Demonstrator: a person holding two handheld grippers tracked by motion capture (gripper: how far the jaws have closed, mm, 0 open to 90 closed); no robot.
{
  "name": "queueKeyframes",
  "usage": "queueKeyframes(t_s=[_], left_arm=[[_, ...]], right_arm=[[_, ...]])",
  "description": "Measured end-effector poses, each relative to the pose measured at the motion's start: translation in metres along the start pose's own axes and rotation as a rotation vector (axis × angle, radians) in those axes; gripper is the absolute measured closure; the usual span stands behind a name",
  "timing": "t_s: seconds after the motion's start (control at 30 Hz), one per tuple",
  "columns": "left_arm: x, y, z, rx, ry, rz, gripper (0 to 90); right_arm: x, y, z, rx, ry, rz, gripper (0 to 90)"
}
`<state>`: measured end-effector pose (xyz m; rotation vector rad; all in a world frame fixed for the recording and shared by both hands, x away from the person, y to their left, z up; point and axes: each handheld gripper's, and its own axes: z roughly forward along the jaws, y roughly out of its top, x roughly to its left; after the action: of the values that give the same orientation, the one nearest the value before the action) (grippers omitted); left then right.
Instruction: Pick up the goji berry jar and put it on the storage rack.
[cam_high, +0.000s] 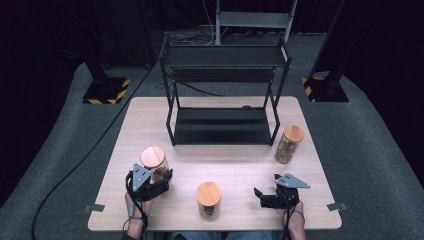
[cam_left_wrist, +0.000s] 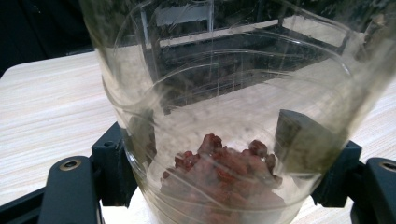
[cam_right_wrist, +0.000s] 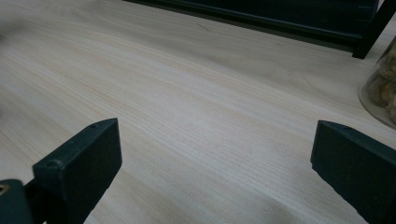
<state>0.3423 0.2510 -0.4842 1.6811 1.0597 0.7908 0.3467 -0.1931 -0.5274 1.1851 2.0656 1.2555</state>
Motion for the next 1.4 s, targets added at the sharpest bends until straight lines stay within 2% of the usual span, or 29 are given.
queueKeyframes(t_s=[1.4], left_arm=[[-0.005, 0.008, 0.016, -0.002, -0.021, 0.014, 25.0]], right_arm=[[0.001, 0.0, 0.0, 0.003, -0.008, -0.005, 1.5]])
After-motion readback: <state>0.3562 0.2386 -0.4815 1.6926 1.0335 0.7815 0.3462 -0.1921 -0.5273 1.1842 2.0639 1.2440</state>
